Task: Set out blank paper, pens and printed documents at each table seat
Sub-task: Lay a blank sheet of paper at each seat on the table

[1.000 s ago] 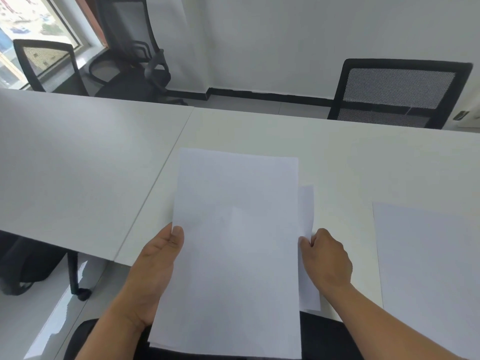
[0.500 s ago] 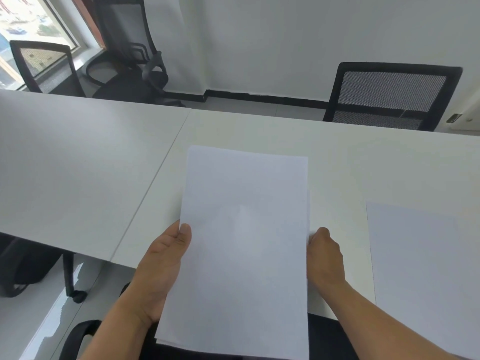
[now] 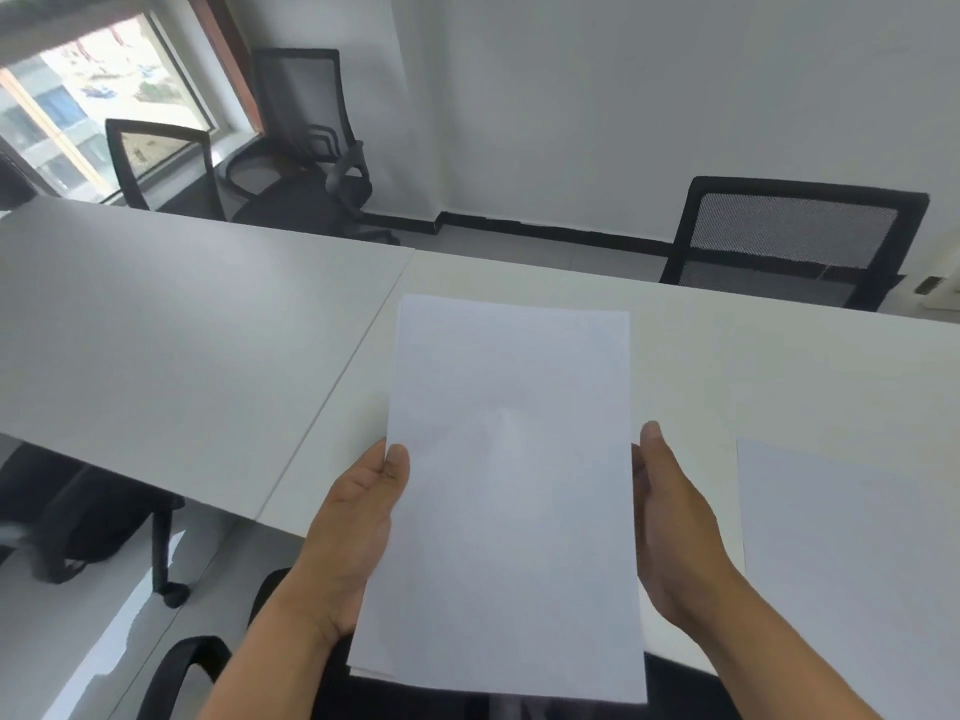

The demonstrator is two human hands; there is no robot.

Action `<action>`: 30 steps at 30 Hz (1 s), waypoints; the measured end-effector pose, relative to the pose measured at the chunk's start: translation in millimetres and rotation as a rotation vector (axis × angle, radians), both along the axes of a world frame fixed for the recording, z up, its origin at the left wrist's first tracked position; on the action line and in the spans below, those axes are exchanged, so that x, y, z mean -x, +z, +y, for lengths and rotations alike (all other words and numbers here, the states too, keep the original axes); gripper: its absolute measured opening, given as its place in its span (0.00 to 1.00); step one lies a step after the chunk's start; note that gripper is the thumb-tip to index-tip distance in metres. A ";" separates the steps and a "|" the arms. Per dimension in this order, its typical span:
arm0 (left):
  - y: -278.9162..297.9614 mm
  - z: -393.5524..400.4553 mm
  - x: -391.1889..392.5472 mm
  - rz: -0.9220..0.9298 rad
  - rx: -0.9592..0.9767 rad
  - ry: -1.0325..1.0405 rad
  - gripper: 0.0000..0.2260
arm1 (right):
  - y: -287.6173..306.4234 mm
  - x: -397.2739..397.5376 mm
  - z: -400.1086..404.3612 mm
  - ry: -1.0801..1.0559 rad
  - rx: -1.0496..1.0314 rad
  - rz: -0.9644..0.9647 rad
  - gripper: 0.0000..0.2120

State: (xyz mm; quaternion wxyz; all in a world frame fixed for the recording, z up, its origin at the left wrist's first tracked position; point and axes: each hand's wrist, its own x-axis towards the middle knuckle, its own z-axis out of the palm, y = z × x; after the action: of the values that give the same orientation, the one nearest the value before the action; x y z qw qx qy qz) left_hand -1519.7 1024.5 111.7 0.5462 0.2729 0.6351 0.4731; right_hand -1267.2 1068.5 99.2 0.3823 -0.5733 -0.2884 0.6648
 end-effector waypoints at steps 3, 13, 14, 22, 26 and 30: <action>21.9 -6.6 -2.6 0.000 0.012 -0.001 0.15 | 31.4 2.0 -13.6 0.032 -0.011 0.138 0.24; 128.0 -52.9 -23.7 0.183 -0.184 0.069 0.14 | 139.3 -1.5 -38.1 0.193 -0.367 -0.158 0.08; 138.2 -57.3 -26.2 0.197 -0.191 0.080 0.13 | 145.1 -3.7 -37.7 0.200 -0.401 -0.168 0.08; 210.9 -134.3 -55.9 0.332 -0.260 0.292 0.09 | 221.6 -6.4 -67.2 0.395 -0.584 -0.115 0.10; 231.2 -192.9 -67.3 0.371 -0.241 0.460 0.08 | 247.7 -0.3 -97.7 0.531 -0.614 -0.066 0.10; 256.9 -252.9 -71.7 0.412 -0.261 0.591 0.09 | 273.7 13.0 -138.4 0.653 -0.667 -0.006 0.12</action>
State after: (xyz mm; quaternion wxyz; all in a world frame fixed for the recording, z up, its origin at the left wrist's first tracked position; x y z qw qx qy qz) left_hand -1448.0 771.6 368.7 0.2079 0.2344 0.7174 0.6223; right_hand -1280.2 930.1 372.9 0.3156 -0.3000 -0.6529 0.6197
